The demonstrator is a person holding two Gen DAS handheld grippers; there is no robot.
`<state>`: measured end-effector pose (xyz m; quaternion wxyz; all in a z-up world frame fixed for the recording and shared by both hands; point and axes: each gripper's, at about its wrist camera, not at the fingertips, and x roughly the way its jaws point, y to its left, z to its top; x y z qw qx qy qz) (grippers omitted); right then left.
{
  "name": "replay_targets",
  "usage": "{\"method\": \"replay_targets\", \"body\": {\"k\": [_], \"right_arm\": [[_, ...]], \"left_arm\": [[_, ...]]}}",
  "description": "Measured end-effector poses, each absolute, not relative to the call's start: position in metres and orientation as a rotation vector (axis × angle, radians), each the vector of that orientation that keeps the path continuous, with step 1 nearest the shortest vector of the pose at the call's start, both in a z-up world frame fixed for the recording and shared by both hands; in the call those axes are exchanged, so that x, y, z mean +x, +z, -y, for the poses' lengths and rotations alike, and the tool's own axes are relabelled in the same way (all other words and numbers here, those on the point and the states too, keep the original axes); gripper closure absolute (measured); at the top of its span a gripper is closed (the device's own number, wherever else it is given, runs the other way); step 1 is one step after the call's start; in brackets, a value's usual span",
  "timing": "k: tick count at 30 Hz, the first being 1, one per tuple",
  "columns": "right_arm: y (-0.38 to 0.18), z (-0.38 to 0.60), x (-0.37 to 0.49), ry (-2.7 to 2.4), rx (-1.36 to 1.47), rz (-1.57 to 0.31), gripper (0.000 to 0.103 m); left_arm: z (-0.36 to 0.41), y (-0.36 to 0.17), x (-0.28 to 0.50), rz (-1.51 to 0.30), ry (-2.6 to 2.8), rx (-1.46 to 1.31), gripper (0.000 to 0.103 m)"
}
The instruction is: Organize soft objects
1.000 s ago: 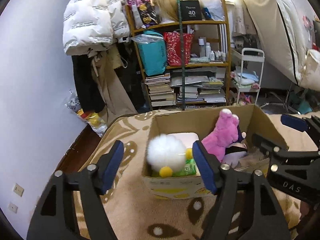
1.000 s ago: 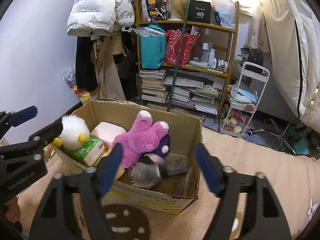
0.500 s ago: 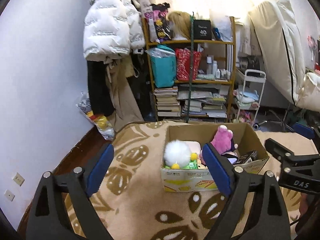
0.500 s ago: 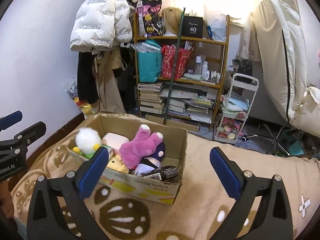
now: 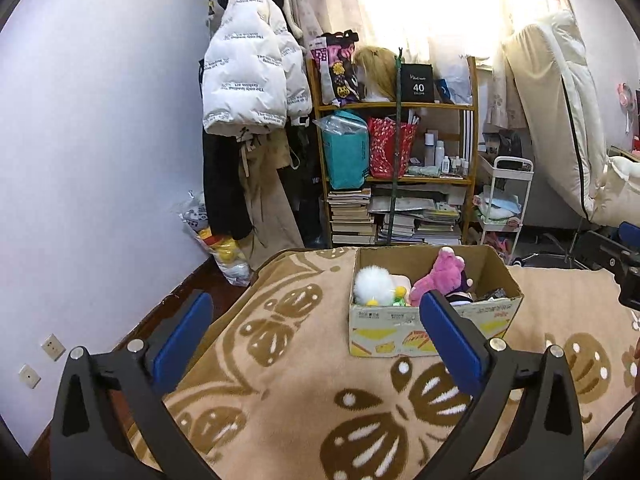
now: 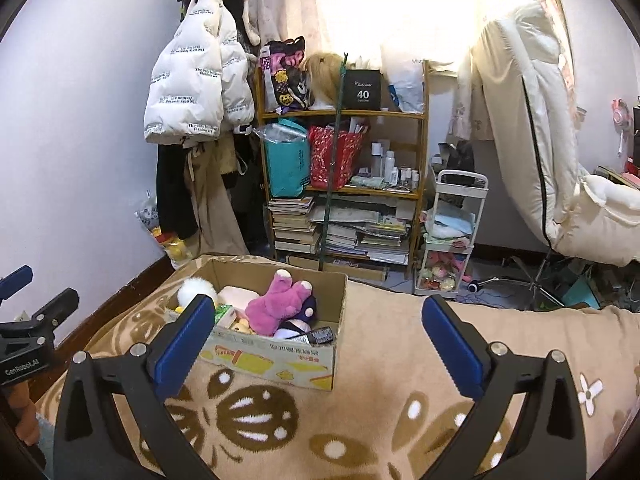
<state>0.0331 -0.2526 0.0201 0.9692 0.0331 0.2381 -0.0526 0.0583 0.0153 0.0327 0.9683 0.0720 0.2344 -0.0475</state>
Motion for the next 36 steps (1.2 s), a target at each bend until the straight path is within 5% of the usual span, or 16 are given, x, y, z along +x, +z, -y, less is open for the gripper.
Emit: {"method": "replay_targets", "body": {"k": [36], "right_arm": [[-0.002,0.256,-0.020,-0.149,0.093,-0.435,0.000]], "left_arm": [[-0.023,0.003,0.002,-0.412,-0.109,0.164,0.001]]}}
